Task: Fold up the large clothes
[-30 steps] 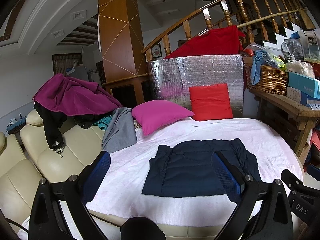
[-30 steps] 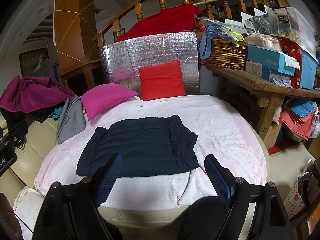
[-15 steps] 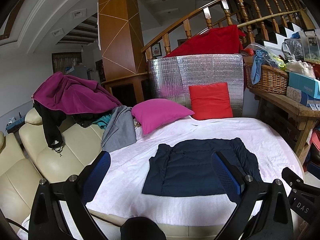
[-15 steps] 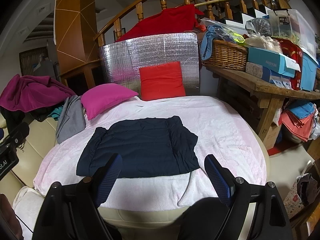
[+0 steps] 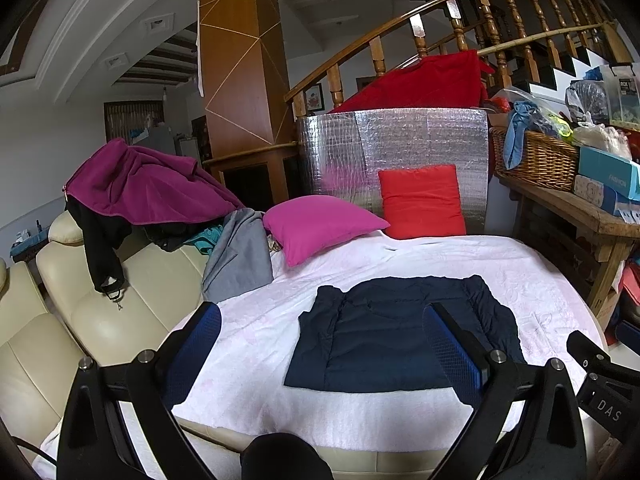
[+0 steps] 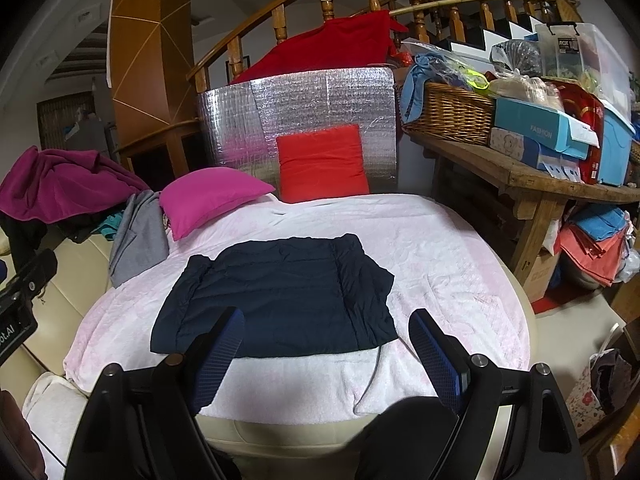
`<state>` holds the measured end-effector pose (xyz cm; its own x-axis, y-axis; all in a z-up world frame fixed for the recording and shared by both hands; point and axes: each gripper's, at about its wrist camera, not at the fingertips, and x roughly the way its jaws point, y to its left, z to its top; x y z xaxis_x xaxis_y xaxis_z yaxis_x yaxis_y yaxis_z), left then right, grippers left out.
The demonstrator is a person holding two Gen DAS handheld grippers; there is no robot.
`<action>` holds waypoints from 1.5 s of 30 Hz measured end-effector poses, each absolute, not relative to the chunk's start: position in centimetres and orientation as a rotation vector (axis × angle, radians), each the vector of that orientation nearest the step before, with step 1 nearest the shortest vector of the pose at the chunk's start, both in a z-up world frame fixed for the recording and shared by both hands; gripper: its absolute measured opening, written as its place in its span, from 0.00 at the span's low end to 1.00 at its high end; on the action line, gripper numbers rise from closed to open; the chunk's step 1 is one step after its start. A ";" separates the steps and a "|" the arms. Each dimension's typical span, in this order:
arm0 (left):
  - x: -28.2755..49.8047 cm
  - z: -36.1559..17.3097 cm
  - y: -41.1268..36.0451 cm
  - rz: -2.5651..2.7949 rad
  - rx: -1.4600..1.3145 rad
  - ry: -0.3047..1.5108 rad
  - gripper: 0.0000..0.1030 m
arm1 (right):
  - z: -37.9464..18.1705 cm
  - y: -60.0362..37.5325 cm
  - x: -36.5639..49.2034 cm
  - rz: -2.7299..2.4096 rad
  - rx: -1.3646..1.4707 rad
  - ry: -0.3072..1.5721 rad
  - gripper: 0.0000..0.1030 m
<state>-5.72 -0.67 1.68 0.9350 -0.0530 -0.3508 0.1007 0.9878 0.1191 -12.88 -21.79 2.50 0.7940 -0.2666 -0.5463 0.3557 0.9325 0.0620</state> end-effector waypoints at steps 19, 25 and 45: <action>-5.2 1.2 0.0 -0.076 0.125 0.370 0.97 | 2.5 -21.0 -12.6 -0.341 0.155 0.567 0.84; -5.0 1.0 0.1 -0.076 0.126 0.372 0.97 | 2.4 -20.9 -12.5 -0.343 0.153 0.568 0.84; 2.0 0.1 1.3 -0.192 0.064 0.430 0.97 | 2.7 -24.2 -6.5 -0.352 0.158 0.597 0.84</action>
